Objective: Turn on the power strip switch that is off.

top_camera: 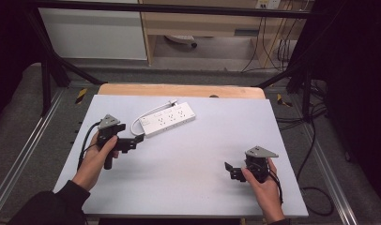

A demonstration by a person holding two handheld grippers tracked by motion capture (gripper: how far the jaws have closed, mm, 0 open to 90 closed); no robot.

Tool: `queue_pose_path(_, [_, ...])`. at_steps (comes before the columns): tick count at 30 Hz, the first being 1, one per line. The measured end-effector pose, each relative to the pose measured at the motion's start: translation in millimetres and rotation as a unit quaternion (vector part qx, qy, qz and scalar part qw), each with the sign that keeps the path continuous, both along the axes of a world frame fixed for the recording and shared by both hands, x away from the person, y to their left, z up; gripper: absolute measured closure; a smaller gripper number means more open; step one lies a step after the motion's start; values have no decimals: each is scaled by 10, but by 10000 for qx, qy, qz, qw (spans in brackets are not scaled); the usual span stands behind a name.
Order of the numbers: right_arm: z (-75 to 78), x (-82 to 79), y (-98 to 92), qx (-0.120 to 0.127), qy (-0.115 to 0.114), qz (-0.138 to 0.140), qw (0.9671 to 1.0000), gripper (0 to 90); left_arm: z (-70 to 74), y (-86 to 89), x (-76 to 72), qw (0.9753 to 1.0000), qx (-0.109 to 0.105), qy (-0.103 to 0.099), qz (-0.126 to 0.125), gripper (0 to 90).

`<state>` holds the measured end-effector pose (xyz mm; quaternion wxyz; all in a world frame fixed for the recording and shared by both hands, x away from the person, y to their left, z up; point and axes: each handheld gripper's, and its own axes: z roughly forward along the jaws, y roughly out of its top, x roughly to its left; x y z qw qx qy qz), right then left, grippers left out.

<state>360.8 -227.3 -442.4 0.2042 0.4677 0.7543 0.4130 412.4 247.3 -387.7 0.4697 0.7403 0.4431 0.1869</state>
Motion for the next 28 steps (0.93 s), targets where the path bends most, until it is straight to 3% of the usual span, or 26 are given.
queue_pose_path(6, [-7,8,-5,-35,-15,16,10000,32,-136,247,-299,9998,-84,-108,122,90])
queue_pose_path(8, [-11,12,-2,-36,-15,8,10000,32,-207,299,-380,9997,37,-197,138,88])
queue_pose_path(15, [-13,12,-8,-38,3,-9,10000,32,-454,407,-608,9998,150,-20,108,92])
queue_pose_path(20, [-22,19,-10,-56,19,-28,10000,32,-518,457,-787,9995,276,99,-92,90])
queue_pose_path(24, [-25,17,-14,-95,14,-73,9999,31,-509,475,-910,9990,344,24,-283,82])
queue_pose_path(28, [-63,37,-29,-252,124,-223,9994,29,-512,494,-889,9994,281,-21,-221,64])
